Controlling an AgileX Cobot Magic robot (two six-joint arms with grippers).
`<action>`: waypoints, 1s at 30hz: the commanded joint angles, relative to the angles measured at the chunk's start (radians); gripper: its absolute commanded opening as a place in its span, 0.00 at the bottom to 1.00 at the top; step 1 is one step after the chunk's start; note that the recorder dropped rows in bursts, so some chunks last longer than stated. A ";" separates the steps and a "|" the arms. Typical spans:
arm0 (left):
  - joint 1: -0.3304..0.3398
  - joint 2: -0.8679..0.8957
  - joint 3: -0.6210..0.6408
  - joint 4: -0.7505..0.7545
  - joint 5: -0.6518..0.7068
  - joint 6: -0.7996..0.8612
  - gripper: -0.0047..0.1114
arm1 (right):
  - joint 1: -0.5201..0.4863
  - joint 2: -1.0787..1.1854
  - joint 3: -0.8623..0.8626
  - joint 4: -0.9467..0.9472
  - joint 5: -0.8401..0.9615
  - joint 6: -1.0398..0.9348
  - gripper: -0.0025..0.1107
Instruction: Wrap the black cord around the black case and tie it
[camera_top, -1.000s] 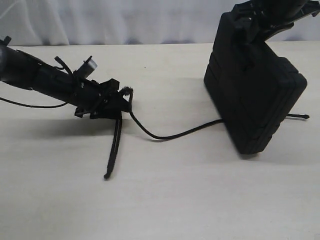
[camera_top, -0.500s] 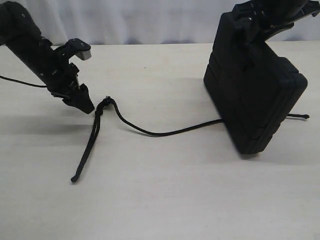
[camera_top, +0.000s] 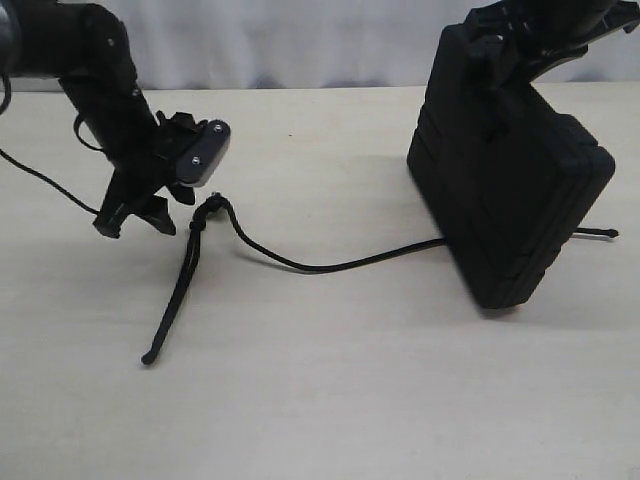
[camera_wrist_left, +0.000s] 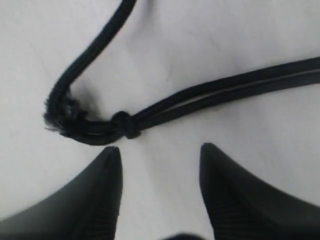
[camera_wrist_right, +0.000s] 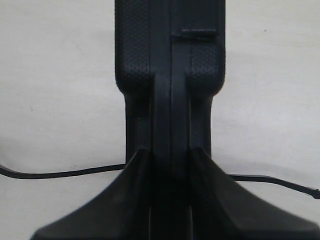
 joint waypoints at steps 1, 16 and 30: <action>-0.057 0.014 -0.006 0.067 -0.031 0.108 0.42 | -0.004 0.003 0.004 -0.013 0.020 -0.017 0.06; -0.096 0.141 -0.006 0.282 -0.112 0.147 0.42 | -0.004 0.003 0.004 -0.013 0.020 -0.017 0.06; -0.096 0.141 -0.006 -0.404 -0.055 0.095 0.42 | -0.004 0.003 0.004 -0.013 0.024 -0.023 0.06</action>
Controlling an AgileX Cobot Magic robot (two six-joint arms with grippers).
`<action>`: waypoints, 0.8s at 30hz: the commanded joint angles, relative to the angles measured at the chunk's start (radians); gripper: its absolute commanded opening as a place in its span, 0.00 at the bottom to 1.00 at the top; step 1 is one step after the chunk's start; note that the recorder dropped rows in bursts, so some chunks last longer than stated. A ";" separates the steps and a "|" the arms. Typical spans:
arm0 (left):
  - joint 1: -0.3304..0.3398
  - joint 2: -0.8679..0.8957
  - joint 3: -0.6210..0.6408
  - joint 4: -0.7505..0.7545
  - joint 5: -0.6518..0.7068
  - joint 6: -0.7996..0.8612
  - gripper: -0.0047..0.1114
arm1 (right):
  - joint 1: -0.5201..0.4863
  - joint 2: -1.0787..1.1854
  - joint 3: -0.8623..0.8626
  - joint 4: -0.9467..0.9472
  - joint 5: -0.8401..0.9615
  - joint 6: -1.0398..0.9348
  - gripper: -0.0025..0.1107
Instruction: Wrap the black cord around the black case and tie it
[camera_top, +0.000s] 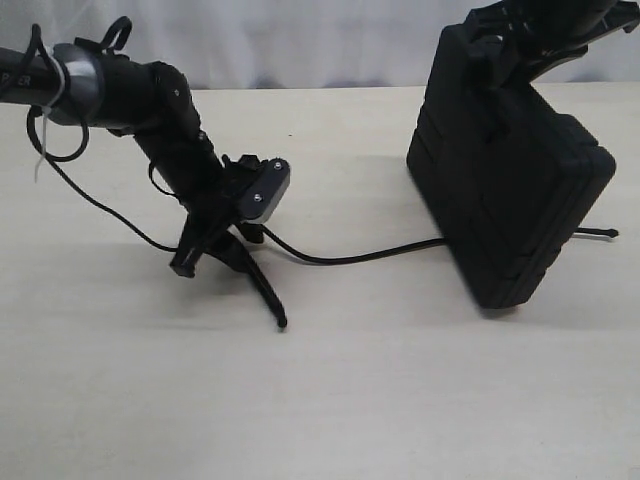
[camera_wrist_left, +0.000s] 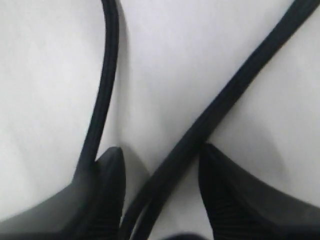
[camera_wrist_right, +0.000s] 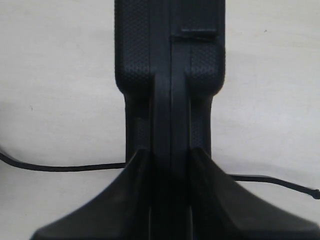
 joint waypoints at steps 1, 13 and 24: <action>-0.003 0.004 0.003 -0.113 0.025 -0.059 0.42 | -0.004 0.003 0.004 -0.013 0.024 -0.021 0.06; -0.003 0.004 0.003 0.134 0.047 -0.365 0.15 | -0.004 0.003 0.004 -0.013 0.024 -0.021 0.06; -0.006 -0.050 -0.006 -0.174 0.112 -0.364 0.04 | -0.004 0.003 0.004 -0.013 0.024 -0.021 0.06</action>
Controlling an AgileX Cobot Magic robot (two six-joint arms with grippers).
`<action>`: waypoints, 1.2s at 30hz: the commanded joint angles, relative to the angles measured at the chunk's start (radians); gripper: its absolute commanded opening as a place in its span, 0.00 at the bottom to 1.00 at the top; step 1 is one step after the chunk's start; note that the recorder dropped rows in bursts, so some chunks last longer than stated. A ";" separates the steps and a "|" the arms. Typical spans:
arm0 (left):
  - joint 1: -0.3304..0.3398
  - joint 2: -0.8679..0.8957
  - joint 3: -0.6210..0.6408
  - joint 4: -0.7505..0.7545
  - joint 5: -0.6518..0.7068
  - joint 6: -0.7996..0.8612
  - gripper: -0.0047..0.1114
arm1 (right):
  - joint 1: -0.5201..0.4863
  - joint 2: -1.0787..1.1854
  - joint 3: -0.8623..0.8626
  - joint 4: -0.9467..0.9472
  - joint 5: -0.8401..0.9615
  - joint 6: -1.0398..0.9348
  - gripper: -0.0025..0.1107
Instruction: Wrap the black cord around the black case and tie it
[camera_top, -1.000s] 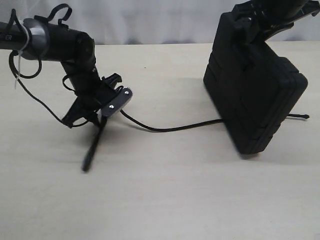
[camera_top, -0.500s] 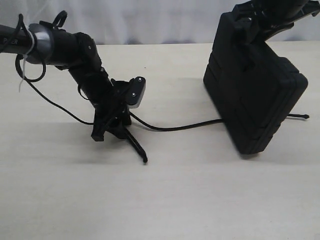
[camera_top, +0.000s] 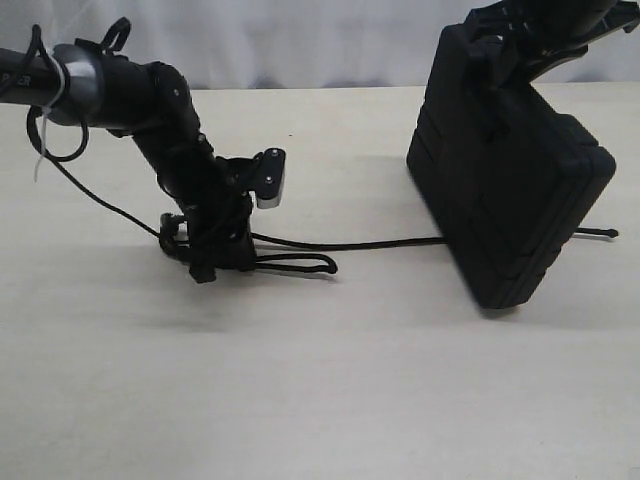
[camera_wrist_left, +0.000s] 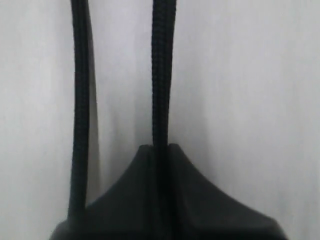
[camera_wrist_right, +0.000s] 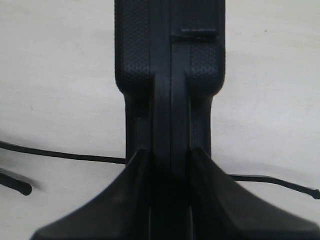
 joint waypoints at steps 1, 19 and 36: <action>-0.004 -0.059 -0.012 -0.189 0.043 -0.005 0.04 | -0.004 0.003 0.004 -0.013 0.024 -0.019 0.06; -0.221 -0.141 -0.014 -0.286 -0.589 -0.005 0.04 | -0.004 0.003 0.004 0.001 0.024 -0.019 0.06; -0.390 -0.137 -0.014 0.036 -1.011 -0.005 0.04 | -0.004 0.003 0.004 0.020 0.024 -0.019 0.06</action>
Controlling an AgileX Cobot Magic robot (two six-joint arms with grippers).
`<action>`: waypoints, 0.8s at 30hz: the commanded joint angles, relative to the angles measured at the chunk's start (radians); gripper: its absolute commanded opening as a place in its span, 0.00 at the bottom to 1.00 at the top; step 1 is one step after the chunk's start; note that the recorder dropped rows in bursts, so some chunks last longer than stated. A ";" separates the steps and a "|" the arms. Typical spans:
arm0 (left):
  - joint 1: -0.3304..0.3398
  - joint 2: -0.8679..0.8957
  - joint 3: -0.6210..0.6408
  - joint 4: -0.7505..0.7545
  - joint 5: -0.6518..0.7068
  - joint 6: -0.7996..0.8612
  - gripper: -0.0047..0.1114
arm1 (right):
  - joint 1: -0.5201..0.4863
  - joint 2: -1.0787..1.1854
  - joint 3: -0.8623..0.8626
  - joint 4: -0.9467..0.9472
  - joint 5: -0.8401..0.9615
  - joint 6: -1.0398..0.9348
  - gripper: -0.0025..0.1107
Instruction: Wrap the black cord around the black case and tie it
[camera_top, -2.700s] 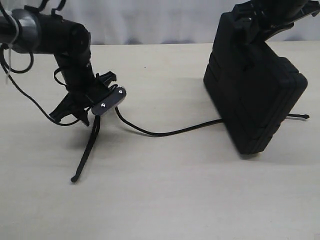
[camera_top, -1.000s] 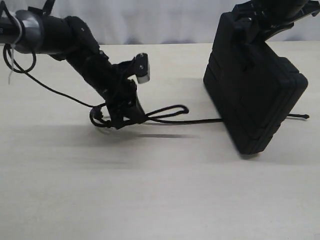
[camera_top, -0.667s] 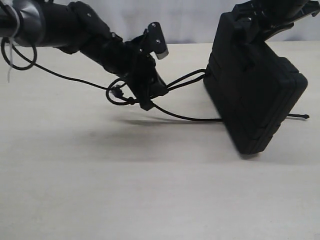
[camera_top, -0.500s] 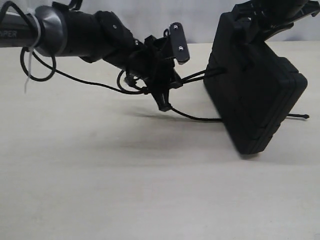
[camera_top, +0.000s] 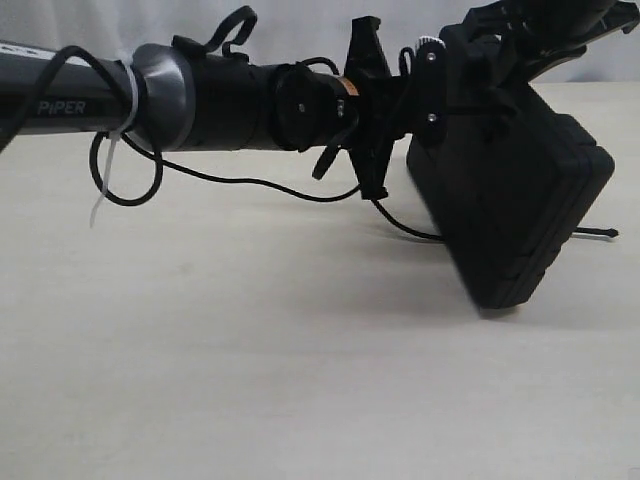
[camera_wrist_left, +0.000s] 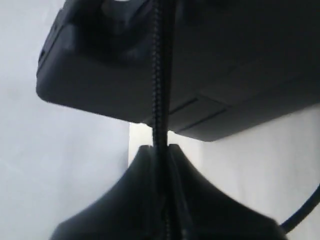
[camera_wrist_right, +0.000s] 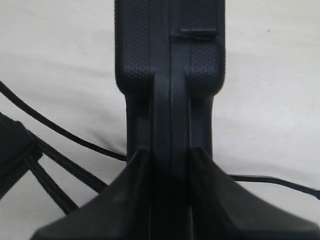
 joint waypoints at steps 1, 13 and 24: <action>-0.034 -0.001 -0.003 0.022 -0.072 -0.005 0.04 | -0.004 0.003 0.004 0.009 0.024 -0.019 0.06; -0.103 -0.001 -0.003 0.041 -0.128 -0.001 0.04 | -0.002 0.003 0.004 0.014 0.024 -0.019 0.06; -0.147 -0.001 -0.003 0.043 -0.157 -0.005 0.04 | -0.002 0.003 0.004 0.035 0.024 -0.019 0.06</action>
